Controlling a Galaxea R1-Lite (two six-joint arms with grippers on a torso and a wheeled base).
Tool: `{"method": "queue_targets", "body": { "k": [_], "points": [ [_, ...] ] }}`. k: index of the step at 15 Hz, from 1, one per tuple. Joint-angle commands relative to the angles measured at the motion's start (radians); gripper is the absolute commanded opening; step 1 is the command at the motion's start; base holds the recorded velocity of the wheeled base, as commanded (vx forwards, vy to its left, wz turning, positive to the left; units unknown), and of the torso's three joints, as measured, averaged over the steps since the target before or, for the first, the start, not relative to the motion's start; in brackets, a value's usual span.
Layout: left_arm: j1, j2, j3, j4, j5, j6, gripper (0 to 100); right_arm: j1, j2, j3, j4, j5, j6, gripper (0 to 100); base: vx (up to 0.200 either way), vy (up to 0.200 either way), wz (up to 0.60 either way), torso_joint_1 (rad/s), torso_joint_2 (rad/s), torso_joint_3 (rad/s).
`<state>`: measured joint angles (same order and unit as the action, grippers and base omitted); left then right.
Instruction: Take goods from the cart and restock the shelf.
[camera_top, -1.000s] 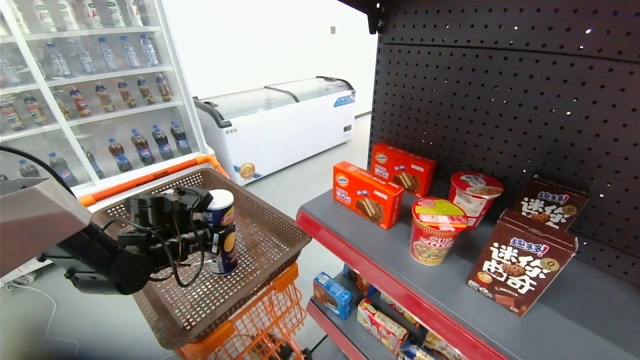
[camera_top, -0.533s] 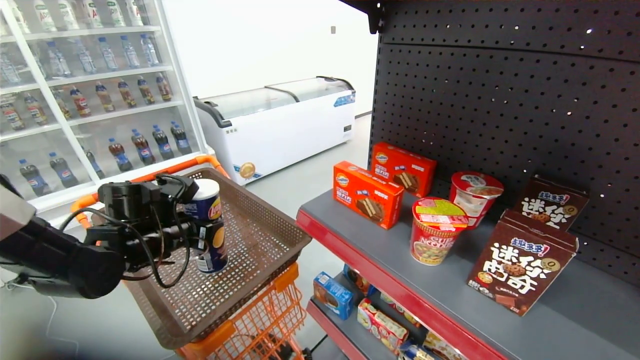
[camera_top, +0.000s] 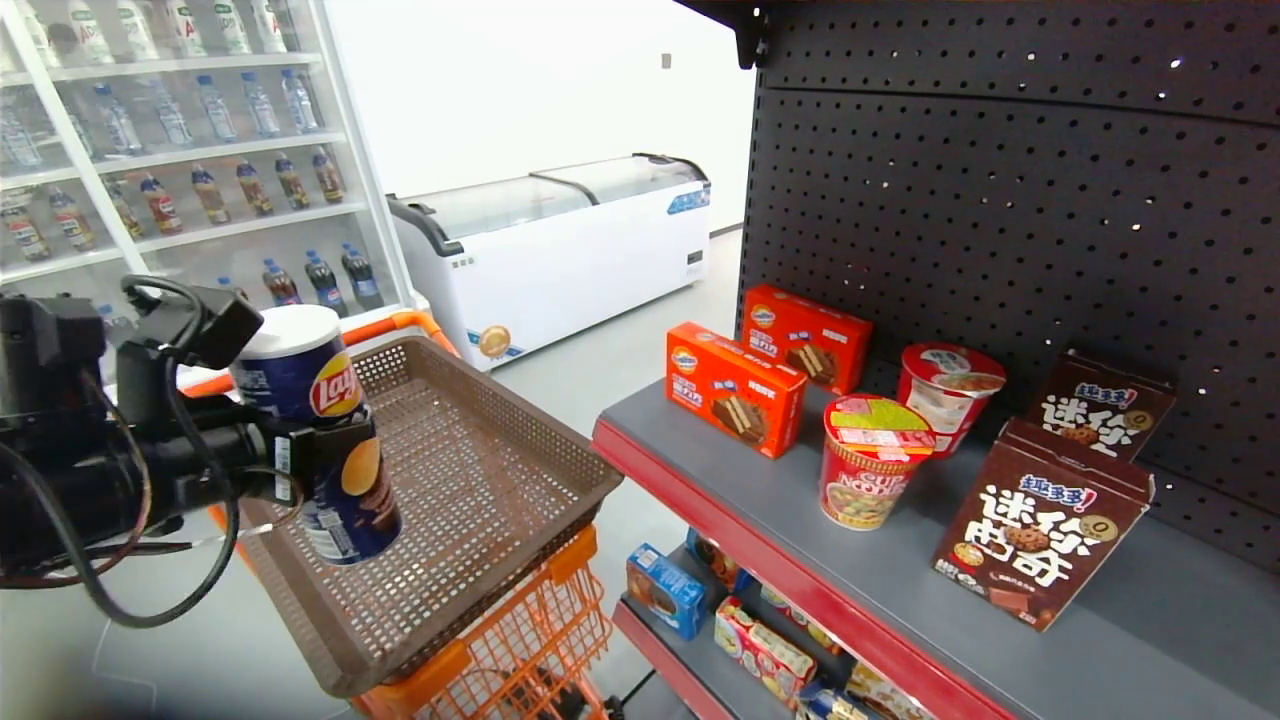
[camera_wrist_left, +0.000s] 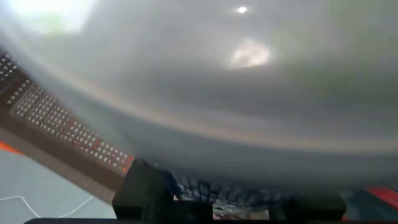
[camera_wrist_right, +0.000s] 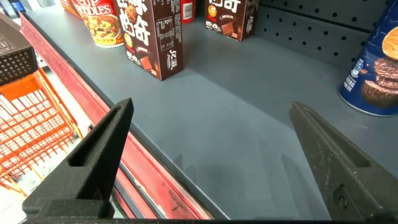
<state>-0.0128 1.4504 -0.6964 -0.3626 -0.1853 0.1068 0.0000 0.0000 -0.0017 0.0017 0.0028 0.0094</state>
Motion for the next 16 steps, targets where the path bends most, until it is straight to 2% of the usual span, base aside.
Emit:
{"method": "queue_targets", "body": {
  "k": [1, 2, 3, 7, 9, 10, 12, 14, 15, 16],
  "points": [
    [0.002, -0.174, 0.026, 0.083, 0.000, -0.006, 0, 0.000, 0.000, 0.000, 0.000, 0.000, 0.000, 100, 0.000, 0.000, 0.00, 0.000, 0.00, 0.000],
    [0.000, -0.252, 0.038, 0.185, -0.009, -0.006, 0, 0.000, 0.000, 0.000, 0.000, 0.000, 0.000, 100, 0.000, 0.000, 0.00, 0.000, 0.00, 0.000],
    [0.000, -0.308, 0.061, 0.238, -0.020, -0.004, 0, 0.000, 0.000, 0.000, 0.000, 0.000, 0.000, 100, 0.000, 0.000, 0.00, 0.000, 0.00, 0.000],
    [-0.015, -0.415, 0.124, 0.244, -0.025, 0.004, 0, 0.000, 0.000, 0.000, 0.000, 0.000, 0.000, 100, 0.000, 0.000, 0.00, 0.000, 0.00, 0.000],
    [-0.092, -0.421, 0.153, 0.231, -0.028, -0.001, 0, 0.000, 0.000, 0.000, 0.000, 0.000, 0.000, 100, 0.000, 0.000, 0.00, 0.000, 0.00, 0.000],
    [-0.105, -0.429, 0.166, 0.221, -0.048, -0.001, 0, 0.000, 0.000, 0.000, 0.000, 0.000, 0.000, 100, 0.000, 0.000, 0.00, 0.000, 0.00, 0.000],
    [-0.133, -0.430, 0.173, 0.218, -0.149, 0.005, 0, 0.000, 0.002, 0.000, 0.000, 0.000, 0.000, 100, 0.000, 0.000, 0.00, 0.000, 0.00, 0.000],
    [-0.228, -0.426, 0.164, 0.215, -0.167, -0.002, 0, 0.000, 0.000, 0.000, 0.000, 0.000, 0.000, 100, 0.000, 0.000, 0.00, 0.000, 0.00, 0.000],
    [-0.246, -0.420, 0.159, 0.214, -0.184, -0.006, 0, 0.000, 0.000, 0.000, 0.000, 0.000, 0.000, 100, 0.000, 0.000, 0.00, 0.000, 0.00, 0.000],
    [-0.256, -0.418, 0.155, 0.214, -0.227, -0.021, 0, 0.000, 0.002, 0.000, 0.000, 0.000, 0.000, 100, 0.000, 0.000, 0.00, 0.000, 0.00, 0.000]
  ]
}}
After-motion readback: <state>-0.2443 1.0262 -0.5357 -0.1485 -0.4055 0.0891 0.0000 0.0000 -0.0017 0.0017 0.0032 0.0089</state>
